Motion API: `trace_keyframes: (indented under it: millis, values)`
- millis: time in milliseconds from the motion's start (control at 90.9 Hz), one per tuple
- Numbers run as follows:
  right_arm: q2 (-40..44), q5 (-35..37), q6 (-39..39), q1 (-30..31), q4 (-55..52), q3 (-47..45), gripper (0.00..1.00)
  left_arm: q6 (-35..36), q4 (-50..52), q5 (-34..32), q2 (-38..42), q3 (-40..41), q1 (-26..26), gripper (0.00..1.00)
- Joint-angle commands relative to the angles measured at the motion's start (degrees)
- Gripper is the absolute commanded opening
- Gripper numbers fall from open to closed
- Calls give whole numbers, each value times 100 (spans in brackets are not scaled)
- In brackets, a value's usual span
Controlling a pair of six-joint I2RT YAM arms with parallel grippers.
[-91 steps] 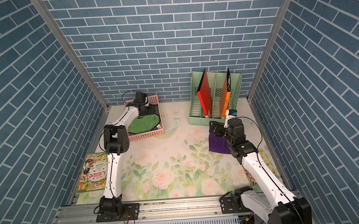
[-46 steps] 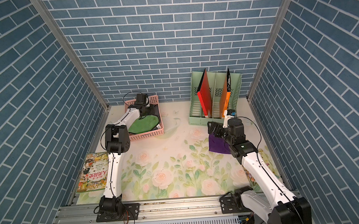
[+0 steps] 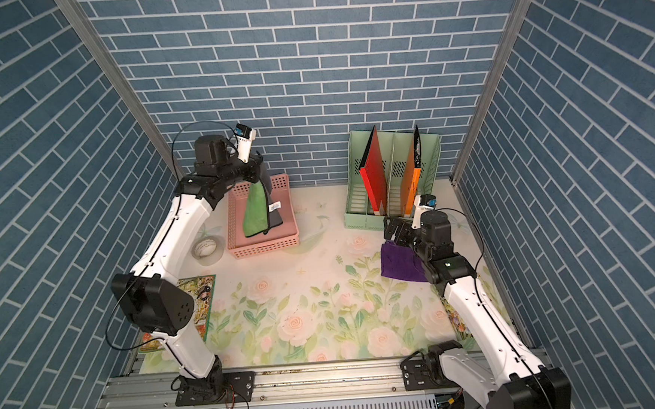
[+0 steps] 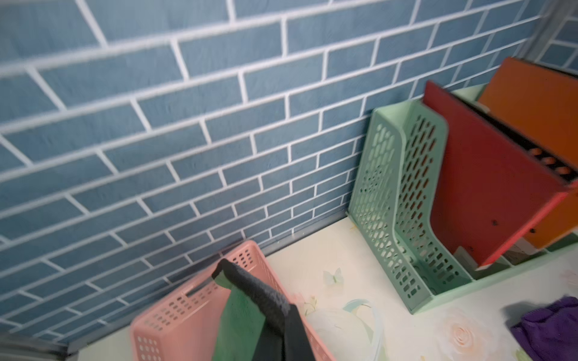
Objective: Fold the square dishcloth
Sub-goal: Pick up the cleaning item from the bin, then place the cleaning item at the center of the board.
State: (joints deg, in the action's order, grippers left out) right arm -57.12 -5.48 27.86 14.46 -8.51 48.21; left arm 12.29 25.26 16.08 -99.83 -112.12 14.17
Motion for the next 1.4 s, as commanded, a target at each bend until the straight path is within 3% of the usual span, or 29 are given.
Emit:
trace_keyframes:
  millis: [0,143,297,473,605,748,858,1045,1254,1386]
  values:
    - [-203,-181,-316,11,-271,348,100,984,1339,327,200,-416,537,0]
    - [-193,23,-532,377,-356,488,100,1646,2582,623,490,-1315,1289,0]
    - [-54,512,-940,986,-569,644,100,2167,3730,1169,731,-1741,1950,0]
    - [166,375,-1299,1395,-701,493,100,2358,4020,1368,1212,-632,2276,0]
    - [280,295,-1303,1476,-695,162,100,2302,3394,1322,1772,1249,2273,0]
    - [245,190,-1260,1502,-591,-192,99,1989,2115,313,2003,3268,1982,0]
    - [-28,258,-1256,1673,-658,-303,98,2000,1372,-52,1771,4190,1256,0]
    - [-702,-5,-849,2238,-492,-554,95,2305,1058,-459,1222,4447,203,0]
    - [-1976,486,-472,3545,-144,-600,91,2525,878,-590,1066,4835,129,0]
    - [-2844,689,-362,3944,25,-285,89,2547,925,-608,1052,4819,117,0]
